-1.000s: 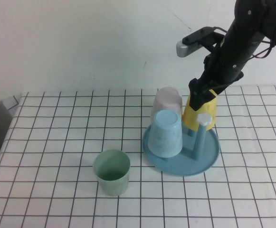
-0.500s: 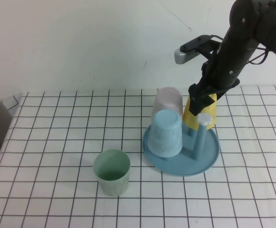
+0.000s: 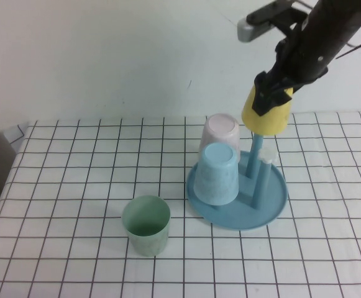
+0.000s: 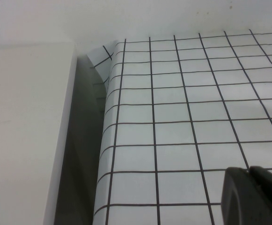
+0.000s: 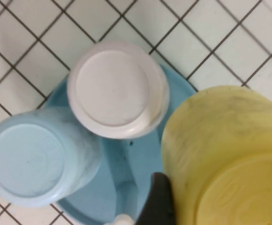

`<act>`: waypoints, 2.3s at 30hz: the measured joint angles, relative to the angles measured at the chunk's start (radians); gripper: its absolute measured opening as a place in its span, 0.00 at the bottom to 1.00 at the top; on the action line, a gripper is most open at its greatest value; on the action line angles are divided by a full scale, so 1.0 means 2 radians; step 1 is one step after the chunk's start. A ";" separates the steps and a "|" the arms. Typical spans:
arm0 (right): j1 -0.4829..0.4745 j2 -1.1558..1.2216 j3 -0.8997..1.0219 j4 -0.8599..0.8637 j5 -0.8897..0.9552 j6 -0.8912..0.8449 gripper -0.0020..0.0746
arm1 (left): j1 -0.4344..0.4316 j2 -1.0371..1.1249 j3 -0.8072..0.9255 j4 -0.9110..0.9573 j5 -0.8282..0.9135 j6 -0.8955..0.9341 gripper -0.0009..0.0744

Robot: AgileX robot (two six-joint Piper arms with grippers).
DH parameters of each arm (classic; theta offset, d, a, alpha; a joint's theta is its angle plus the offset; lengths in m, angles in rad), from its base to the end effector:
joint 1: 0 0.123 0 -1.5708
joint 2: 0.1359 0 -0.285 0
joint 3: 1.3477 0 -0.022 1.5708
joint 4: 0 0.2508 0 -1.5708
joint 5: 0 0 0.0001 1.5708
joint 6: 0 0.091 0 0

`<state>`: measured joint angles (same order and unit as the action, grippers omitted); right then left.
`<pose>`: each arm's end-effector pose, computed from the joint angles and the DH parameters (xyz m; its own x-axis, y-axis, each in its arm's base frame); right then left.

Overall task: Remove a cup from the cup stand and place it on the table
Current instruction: Pick up the cup from the rack, then hand over the cup

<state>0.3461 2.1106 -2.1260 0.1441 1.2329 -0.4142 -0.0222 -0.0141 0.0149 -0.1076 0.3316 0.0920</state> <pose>0.4324 0.1690 0.3115 -0.6534 -0.6127 -0.4447 -0.6691 0.7421 -0.0395 0.0532 -0.0044 0.1792 -0.2415 -0.0044 -0.9704 0.0538 0.9984 -0.0179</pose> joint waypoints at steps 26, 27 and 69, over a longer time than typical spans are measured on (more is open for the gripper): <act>-0.084 -0.447 0.557 0.324 -0.049 -0.083 0.79 | 0.000 0.000 0.000 0.000 0.000 0.000 0.01; -0.099 -0.464 0.585 0.350 -0.058 -0.091 0.79 | 0.000 0.000 0.000 0.000 0.000 0.000 0.01; -0.214 -0.354 0.792 0.770 -0.037 -0.052 0.79 | 0.000 0.000 0.000 0.000 0.000 0.000 0.01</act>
<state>-0.0817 1.4024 -0.5423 1.6838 1.1587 -0.5174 -0.0222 -0.0141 0.0149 -0.1076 0.3316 0.0920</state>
